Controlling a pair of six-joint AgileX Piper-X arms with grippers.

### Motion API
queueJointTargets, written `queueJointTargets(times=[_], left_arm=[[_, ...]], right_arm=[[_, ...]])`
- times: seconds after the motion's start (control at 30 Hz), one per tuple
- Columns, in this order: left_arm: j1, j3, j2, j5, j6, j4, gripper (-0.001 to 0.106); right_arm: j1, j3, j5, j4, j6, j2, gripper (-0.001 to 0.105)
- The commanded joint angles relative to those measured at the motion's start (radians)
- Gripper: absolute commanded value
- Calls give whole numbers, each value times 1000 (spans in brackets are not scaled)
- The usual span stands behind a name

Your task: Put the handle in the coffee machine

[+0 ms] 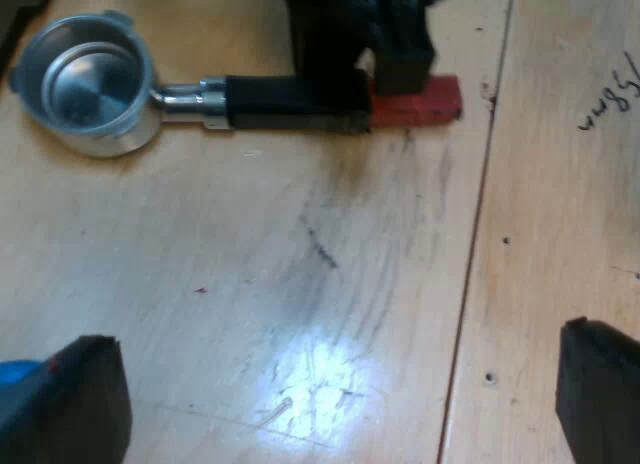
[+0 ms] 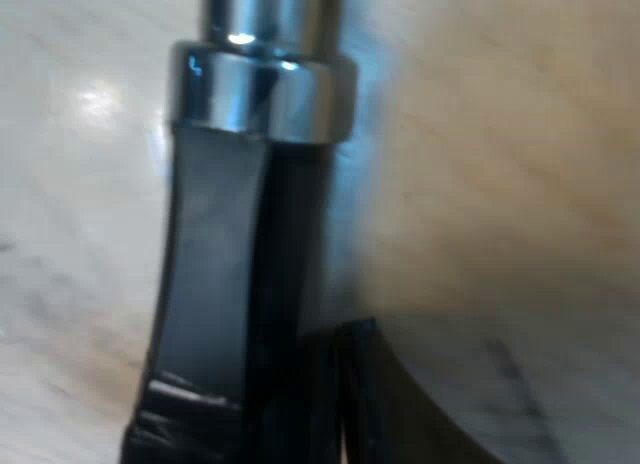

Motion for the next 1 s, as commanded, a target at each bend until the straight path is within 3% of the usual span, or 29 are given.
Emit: queueJointTargets(times=[0.03, 0.53, 0.73, 1.0], left_arm=[[9, -6, -1, -6, -5, 4, 87], [16, -6, -1, -6, -5, 4, 87], [16, -6, -1, -6, -5, 4, 87], [16, -6, -1, -6, -5, 4, 87]], right_arm=[[39, -1, -45, -44, 33, 23, 0], [149, -20, -46, -387, 267, 119, 0], [149, -40, -41, -539, 319, 162, 0], [149, -60, -17, -547, 319, 174, 0]])
